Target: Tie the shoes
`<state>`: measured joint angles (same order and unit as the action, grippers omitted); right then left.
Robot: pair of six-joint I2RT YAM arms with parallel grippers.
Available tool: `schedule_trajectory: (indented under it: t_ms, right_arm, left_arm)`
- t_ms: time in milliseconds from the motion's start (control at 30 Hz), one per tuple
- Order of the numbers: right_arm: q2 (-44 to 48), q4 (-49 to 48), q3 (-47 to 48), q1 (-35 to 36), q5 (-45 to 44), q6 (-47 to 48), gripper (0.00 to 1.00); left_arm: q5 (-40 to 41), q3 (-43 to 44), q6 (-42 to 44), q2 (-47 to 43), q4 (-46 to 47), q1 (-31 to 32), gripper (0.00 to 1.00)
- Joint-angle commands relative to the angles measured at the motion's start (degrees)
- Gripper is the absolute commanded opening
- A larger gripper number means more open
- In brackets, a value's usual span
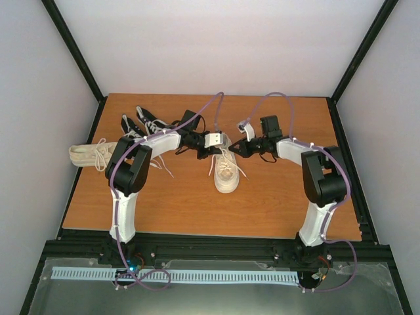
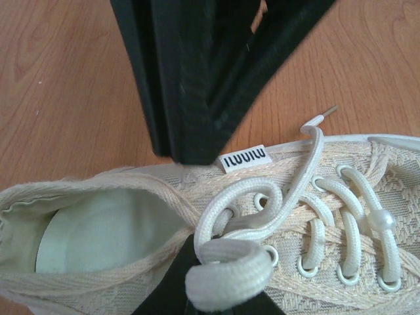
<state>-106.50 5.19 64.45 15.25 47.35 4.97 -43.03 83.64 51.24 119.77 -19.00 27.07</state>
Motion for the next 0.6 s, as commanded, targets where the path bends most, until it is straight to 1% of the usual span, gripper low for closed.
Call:
schedule_trajectory:
  t_ms: [0,200,567]
  right_arm:
    - [-2.69,-1.25,1.74,1.56,1.91,0.26,0.1]
    - [-4.57,-1.29,2.57,1.76,7.2,-0.01,0.09]
    - [-5.61,-0.97,2.8,2.21,10.85,1.62,0.1]
  left_arm:
    - [-0.29,-0.05,1.6,0.56,2.4,0.31,0.01]
    - [-0.48,-0.19,1.41,0.64,2.57,0.29,0.01]
    - [-0.57,-0.17,0.64,0.72,2.97,0.28,0.01]
